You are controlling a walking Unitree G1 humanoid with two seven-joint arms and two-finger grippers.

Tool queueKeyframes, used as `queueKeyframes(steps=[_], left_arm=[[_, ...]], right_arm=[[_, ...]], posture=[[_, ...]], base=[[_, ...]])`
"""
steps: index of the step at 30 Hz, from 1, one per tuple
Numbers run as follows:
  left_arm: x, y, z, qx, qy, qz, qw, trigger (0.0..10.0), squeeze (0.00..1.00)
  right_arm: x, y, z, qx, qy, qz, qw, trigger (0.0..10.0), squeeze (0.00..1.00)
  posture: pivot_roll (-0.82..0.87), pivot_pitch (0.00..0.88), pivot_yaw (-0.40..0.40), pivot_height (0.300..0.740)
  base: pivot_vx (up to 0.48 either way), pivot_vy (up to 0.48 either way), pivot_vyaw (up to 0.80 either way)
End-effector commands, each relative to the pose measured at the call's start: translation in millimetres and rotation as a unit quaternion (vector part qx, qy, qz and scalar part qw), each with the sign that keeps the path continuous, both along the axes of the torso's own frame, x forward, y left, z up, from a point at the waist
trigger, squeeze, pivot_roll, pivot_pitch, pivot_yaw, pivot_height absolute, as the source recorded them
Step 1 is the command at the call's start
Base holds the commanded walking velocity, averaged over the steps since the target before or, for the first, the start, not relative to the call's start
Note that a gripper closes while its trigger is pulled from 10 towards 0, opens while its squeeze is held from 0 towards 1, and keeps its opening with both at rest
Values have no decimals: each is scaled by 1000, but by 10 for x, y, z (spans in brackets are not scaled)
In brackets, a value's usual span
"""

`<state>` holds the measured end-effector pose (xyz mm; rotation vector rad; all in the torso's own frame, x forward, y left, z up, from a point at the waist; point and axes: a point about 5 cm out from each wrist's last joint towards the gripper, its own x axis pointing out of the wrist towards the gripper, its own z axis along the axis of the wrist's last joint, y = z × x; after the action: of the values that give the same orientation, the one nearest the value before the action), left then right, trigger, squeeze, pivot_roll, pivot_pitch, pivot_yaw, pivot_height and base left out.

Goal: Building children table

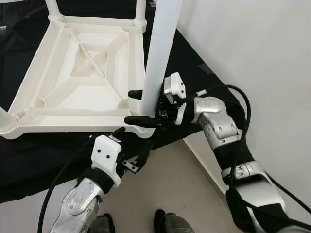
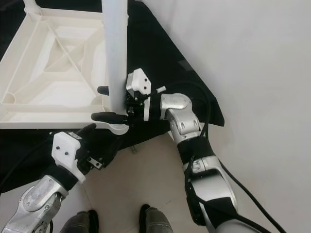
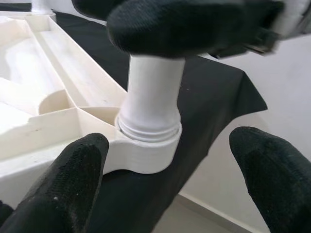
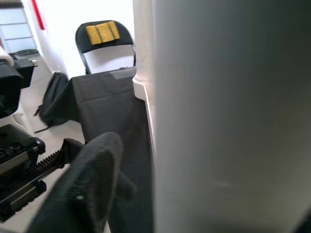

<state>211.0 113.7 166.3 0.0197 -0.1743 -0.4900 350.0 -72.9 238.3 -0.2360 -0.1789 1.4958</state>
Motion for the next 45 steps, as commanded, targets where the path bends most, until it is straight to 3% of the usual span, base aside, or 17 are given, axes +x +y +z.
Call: queueKeyframes(steps=[1, 7, 16, 17, 18, 19, 20, 23, 26, 29, 30, 32, 33, 38, 39, 40, 45], left_arm=[[-69, -51, -24, -3, 14, -27, 1000, 10000, 0], [-147, -97, -53, 0, 27, -50, 998, 10000, 0], [-265, -59, -84, 4, 40, -40, 998, 10000, 0], [-284, -13, -73, 3, 37, -23, 999, 10000, 0], [-335, 105, -64, 9, 34, 16, 999, 10000, 0], [-335, 105, -64, 9, 34, 16, 999, 10000, 0], [-354, 156, -69, 7, 36, 31, 999, 10000, 0], [-355, 187, -80, 1, 38, 43, 998, 10000, 0], [-316, 164, -71, 1, 33, 43, 999, 10000, 0], [-303, 153, -61, 0, 31, 43, 999, 10000, 0], [-300, 153, -53, 1, 29, 44, 999, 10000, 0], [-301, 164, -48, 1, 29, 47, 998, 10000, 0], [-291, 192, -47, 1, 27, 56, 998, 10000, 0], [-257, 195, -40, 0, 24, 56, 998, 10000, 0], [-254, 186, -41, 0, 23, 54, 998, 10000, 0], [-254, 186, -41, 0, 23, 54, 998, 10000, 0], [-235, 167, -42, -1, 22, 52, 998, 10000, 0]], right_arm=[[15, -19, -34, -8, 4, 21, 1000, 0, 0], [67, -23, -98, -19, 1, 5, 1000, 0, 0], [132, -176, -477, -53, 15, -160, 986, 0, 0], [179, -269, -679, -48, 57, -316, 946, 0, 0], [-145, -376, -1112, -52, 119, -469, 874, 0, 0], [-145, -376, -1112, -52, 119, -469, 874, 0, 0], [-322, -338, -1200, -44, 141, -496, 855, 0, 0], [-442, -165, -1183, -25, 151, -480, 864, 0, 0], [-376, 69, -1102, -12, 140, -457, 878, 0, 0], [-344, 133, -1074, -9, 137, -453, 881, 0, 0], [-305, 172, -1050, -11, 133, -454, 881, 10000, 0], [-266, 186, -1020, -5, 129, -451, 883, 10000, 0], [-215, 199, -894, 23, 124, -431, 894, 10000, 1000], [-125, 192, -639, 82, 106, -363, 922, 10000, 1000], [-108, 179, -577, 91, 104, -322, 936, 10000, 0], [-108, 179, -577, 91, 104, -322, 936, 10000, 0], [-59, 136, -347, 92, 78, -163, 979, 10000, 0]], posture=[[128, 224, -138, 740], [132, 225, -136, 740], [132, 238, -144, 740], [155, 247, -168, 740], [165, 267, -162, 740], [165, 267, -162, 740], [160, 264, -158, 740], [151, 251, -155, 740], [155, 239, -159, 740], [158, 238, -158, 740], [159, 238, -160, 740], [157, 240, -159, 740], [149, 239, -164, 740], [132, 236, -165, 740], [132, 237, -163, 740], [132, 237, -163, 740], [133, 236, -158, 740]], base=[[0, 0, 0], [0, 0, 0], [0, 0, 0], [0, 0, 0], [0, 0, 0], [0, 0, 0], [0, 0, 0], [0, 0, 0], [0, 0, 0], [0, 0, 0], [0, 0, 0], [0, 0, 0], [0, 0, 0], [0, 0, 0], [0, 0, 0], [0, 0, 0], [0, 0, 0]])
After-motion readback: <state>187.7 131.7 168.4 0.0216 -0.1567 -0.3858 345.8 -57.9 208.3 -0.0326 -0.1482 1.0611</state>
